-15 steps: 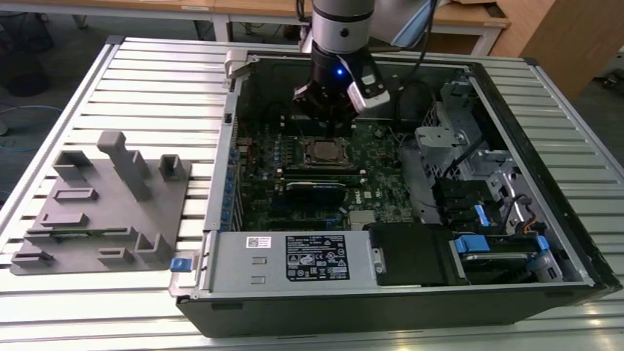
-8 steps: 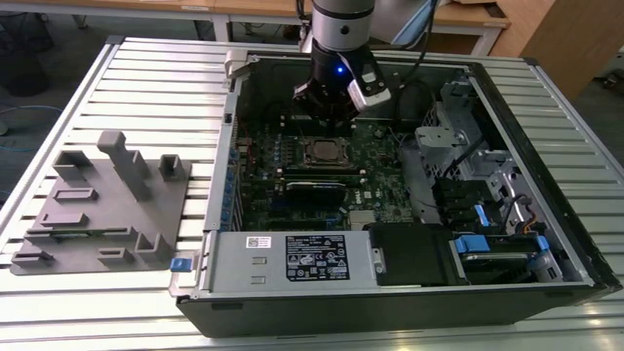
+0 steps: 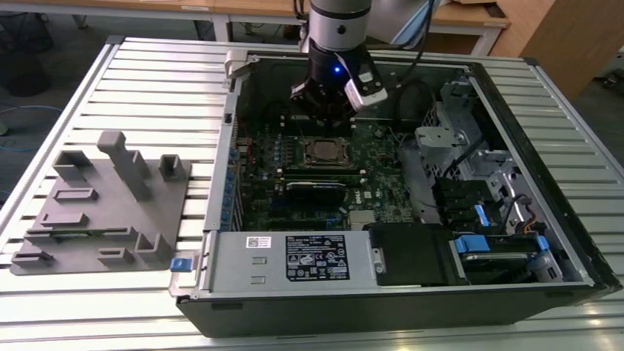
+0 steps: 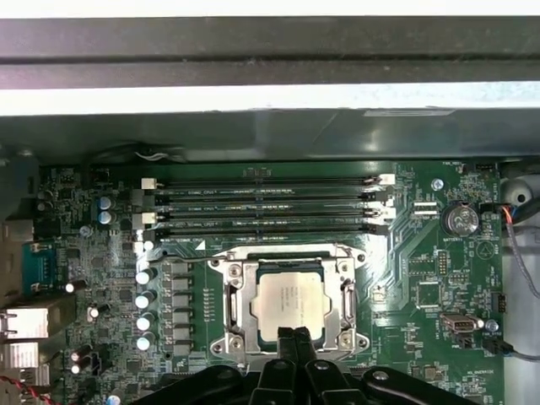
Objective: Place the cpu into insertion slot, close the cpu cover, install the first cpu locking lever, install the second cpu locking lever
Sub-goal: 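Install the first cpu locking lever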
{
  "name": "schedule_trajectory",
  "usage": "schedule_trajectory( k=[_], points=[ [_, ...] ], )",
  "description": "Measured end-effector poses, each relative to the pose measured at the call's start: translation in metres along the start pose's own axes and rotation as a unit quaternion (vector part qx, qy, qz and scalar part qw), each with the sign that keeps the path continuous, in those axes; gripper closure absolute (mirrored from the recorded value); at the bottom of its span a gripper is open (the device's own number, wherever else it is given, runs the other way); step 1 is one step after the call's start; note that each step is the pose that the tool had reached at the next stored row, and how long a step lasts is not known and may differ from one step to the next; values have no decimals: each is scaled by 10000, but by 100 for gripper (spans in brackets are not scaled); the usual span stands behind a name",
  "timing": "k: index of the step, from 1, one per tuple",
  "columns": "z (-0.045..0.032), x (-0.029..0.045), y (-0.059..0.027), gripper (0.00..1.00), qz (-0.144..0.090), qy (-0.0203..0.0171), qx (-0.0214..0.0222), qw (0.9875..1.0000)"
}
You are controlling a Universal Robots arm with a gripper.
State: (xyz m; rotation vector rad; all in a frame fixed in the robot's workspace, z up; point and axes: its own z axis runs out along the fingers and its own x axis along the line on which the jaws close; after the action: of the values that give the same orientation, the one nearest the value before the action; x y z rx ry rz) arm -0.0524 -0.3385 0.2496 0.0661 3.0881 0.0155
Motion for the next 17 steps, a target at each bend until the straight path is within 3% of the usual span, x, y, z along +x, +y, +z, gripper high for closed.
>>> schedule_trajectory(
  k=[10,17],
  points=[
    [1,16,1,89,1,-1,-1,10000],
    [3,147,-3,89,-1,0,0,10000]
  ],
)
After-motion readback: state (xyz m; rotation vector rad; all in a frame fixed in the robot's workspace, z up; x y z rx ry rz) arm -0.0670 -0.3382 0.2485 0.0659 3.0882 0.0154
